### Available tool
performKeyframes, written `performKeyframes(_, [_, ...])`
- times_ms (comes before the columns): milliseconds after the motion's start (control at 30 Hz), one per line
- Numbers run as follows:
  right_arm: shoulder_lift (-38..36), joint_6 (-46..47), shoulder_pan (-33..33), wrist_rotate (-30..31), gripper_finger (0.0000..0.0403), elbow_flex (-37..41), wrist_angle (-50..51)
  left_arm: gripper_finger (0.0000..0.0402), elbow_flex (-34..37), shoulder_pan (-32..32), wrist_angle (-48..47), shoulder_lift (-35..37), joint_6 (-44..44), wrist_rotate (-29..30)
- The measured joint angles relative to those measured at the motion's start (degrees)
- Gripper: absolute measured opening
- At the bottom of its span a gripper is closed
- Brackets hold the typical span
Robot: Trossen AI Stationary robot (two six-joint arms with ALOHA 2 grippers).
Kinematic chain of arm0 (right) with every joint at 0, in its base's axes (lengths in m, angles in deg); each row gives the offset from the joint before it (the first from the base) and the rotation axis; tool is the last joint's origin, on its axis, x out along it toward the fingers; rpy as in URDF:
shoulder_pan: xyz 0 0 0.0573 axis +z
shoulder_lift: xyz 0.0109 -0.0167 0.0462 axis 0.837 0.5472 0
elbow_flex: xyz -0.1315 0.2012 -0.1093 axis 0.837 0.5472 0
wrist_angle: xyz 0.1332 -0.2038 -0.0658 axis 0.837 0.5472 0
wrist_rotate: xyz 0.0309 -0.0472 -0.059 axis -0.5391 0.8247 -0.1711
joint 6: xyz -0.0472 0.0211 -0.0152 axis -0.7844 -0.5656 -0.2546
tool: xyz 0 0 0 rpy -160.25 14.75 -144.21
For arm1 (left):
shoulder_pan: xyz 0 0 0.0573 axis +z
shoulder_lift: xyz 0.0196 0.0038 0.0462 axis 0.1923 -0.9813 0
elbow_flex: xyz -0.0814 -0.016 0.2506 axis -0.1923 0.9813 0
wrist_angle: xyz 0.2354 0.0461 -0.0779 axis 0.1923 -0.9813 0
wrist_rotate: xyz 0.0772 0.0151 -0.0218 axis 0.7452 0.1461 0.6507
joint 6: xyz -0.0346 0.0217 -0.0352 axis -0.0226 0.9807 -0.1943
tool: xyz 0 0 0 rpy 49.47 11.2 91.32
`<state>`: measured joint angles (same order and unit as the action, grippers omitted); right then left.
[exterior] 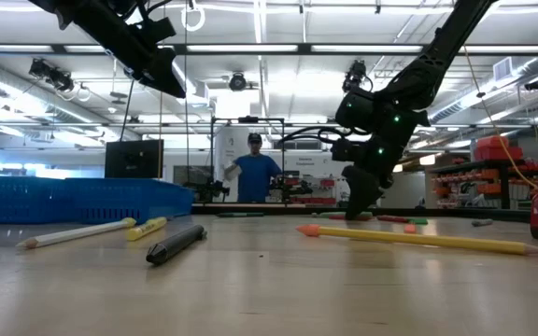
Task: Sort crayons/erasers/pens/pencils in bins
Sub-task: Put the red crayon into the top left blue bin
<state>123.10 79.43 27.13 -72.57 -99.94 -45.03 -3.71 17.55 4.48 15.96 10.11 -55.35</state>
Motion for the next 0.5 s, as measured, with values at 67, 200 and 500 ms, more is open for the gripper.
performKeyframes(67, [0.0,0.0,-0.02,-0.94,0.0106,0.0,0.08,0.0107,0.0,0.0,0.0,0.0,0.0,-0.01])
performKeyframes(200, [-0.02,-0.04,-0.02,-2.79,0.0106,0.0,0.06,0.0107,0.0,0.0,0.0,0.0,0.0,-0.01])
performKeyframes(500, [0.02,-2.17,0.05,-4.52,0.0106,0.11,-0.74,0.0107,0.0,0.0,0.0,0.0,0.04,-0.01])
